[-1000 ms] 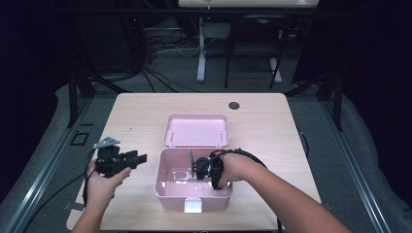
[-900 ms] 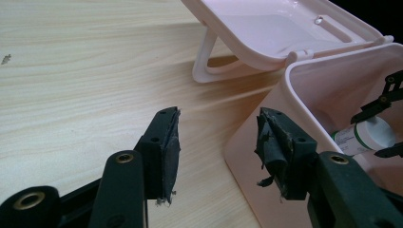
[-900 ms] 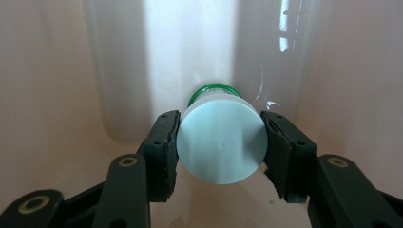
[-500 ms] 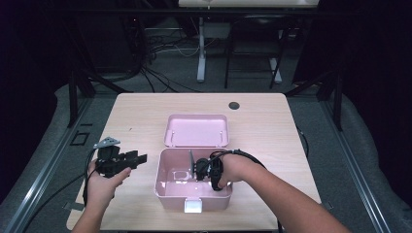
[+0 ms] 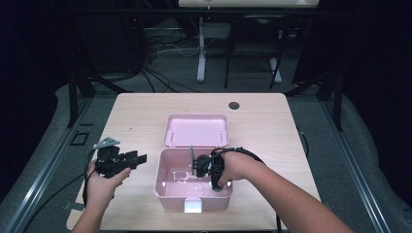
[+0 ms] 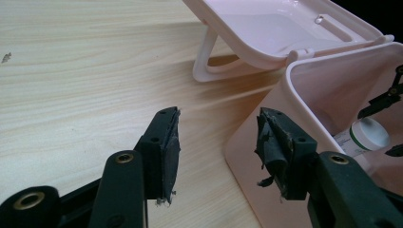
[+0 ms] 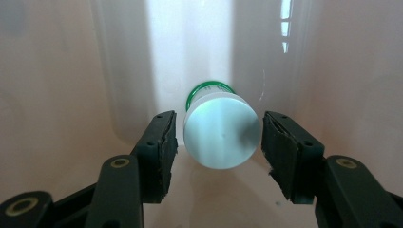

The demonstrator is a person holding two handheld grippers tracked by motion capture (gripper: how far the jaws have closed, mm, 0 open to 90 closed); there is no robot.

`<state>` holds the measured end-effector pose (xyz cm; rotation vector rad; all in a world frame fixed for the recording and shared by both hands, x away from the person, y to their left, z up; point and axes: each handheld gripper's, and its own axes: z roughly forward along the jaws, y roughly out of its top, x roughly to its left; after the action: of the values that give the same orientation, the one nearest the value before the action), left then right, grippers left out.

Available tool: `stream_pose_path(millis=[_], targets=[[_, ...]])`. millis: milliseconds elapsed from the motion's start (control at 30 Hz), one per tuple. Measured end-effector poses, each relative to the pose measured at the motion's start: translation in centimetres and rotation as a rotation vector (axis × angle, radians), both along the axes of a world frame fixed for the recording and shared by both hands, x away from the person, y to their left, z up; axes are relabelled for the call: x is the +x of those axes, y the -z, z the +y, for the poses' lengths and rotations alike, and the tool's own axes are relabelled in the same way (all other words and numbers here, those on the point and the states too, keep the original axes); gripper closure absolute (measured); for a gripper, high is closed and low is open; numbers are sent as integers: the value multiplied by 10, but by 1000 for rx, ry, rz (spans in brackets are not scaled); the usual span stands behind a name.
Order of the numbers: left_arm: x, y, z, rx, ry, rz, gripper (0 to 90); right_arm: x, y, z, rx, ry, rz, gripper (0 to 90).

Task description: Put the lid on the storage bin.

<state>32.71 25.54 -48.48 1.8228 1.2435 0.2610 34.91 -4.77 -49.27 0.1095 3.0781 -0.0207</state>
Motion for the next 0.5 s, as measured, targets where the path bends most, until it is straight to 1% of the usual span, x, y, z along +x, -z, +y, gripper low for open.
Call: stream_pose_path(millis=[67,200,333,500], targets=[[0,-1,1,-1,-1,-3,497,-1,-4,0,-4,-11,-9,460],[0,-1,-1,1,3,-5,497,-3,-12,1,6,-8,-19,461],[0,0,-2,2,11,-2,498,-5,-19,1,26,-11,-28,460],[-1,-1,-3,0,14,-3,498,-4,-26,-2,51,22,-31,460]])
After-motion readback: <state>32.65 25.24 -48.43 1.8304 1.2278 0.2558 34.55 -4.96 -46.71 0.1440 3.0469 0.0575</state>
